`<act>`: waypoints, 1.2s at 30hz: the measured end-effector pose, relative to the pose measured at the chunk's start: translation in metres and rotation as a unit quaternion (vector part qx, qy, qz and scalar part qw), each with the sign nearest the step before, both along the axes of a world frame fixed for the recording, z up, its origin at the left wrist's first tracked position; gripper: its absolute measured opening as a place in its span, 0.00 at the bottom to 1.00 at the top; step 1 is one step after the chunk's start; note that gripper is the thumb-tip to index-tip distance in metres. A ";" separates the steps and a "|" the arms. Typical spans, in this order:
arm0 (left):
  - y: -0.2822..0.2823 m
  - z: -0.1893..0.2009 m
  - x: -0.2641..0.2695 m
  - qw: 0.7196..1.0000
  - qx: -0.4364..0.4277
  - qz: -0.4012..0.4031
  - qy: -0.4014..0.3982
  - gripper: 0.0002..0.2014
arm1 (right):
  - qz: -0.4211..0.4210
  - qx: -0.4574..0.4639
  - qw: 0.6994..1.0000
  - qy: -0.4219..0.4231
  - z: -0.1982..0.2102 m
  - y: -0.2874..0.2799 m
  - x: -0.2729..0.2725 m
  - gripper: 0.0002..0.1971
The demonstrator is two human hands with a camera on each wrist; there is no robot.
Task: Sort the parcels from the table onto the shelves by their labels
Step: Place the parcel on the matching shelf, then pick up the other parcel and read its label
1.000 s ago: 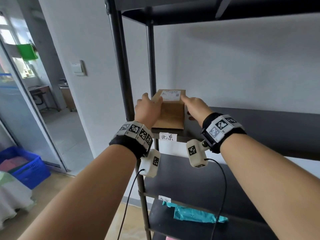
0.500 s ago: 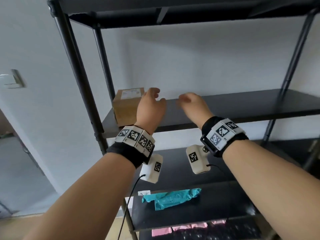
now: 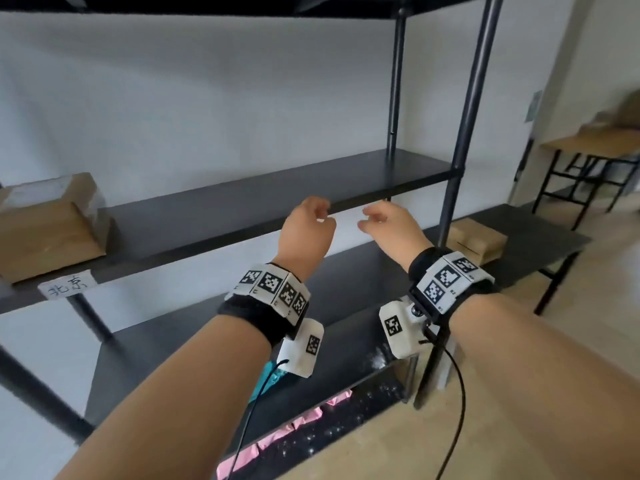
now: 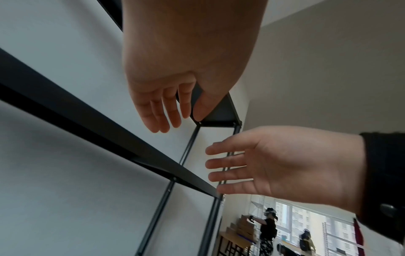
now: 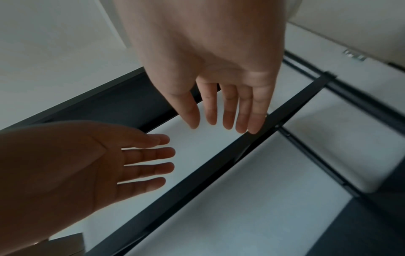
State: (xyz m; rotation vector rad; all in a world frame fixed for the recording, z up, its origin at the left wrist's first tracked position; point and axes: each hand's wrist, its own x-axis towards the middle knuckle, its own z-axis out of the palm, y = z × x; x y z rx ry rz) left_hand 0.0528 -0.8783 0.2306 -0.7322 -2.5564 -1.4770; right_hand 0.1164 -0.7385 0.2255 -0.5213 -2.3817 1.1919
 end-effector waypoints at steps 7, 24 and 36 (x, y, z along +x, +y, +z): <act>0.158 -0.035 0.041 0.997 -0.007 -0.063 -0.045 0.19 | -0.052 0.012 0.997 -0.052 -0.031 0.153 0.067 0.22; 0.406 -0.117 0.077 0.977 -0.065 -0.115 -0.168 0.20 | -0.133 -0.050 0.979 -0.143 -0.103 0.386 0.133 0.21; 0.546 -0.151 -0.020 0.967 -0.088 -0.112 -0.210 0.19 | -0.106 -0.015 0.970 -0.216 -0.122 0.512 0.026 0.19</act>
